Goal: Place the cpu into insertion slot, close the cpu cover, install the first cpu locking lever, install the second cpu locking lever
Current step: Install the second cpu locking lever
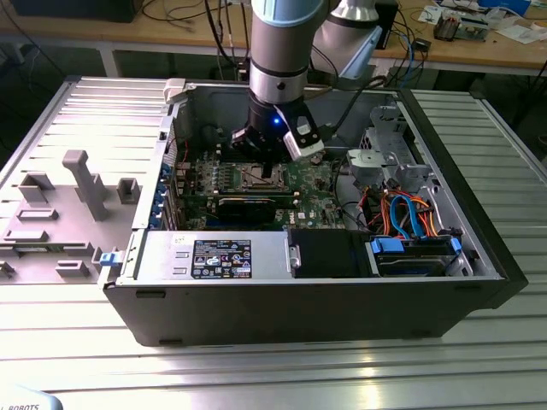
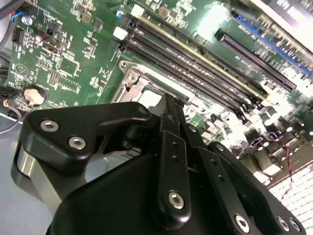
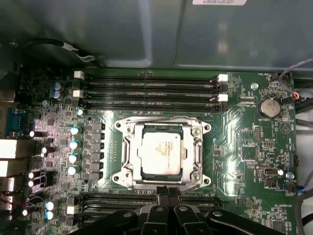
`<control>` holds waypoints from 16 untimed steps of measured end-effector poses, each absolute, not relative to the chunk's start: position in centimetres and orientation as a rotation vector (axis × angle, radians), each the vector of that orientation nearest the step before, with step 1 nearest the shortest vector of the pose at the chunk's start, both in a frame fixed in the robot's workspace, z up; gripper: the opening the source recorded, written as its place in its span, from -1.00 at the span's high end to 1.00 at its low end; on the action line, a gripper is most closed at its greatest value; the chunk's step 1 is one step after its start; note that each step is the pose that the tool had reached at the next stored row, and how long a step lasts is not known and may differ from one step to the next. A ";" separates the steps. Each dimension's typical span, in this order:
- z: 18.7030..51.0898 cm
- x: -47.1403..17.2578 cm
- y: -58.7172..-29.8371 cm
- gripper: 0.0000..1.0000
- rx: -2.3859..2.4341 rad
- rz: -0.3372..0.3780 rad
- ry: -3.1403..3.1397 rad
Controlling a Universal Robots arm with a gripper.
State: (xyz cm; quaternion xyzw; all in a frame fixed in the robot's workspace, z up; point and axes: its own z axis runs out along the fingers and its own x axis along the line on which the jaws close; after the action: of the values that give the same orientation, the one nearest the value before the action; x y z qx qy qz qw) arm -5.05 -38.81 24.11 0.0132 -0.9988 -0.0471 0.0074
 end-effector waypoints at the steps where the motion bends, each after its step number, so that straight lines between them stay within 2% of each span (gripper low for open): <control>1: 24.1 -5.1 -38.9 0.79 0.041 -0.148 -3.123; 16: 23.7 -6.9 -39.7 0.79 0.046 -0.175 -3.120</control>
State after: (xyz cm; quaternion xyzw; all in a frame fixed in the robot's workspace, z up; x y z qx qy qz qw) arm -6.89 -39.73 23.69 0.0146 -0.9983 -0.0559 0.0080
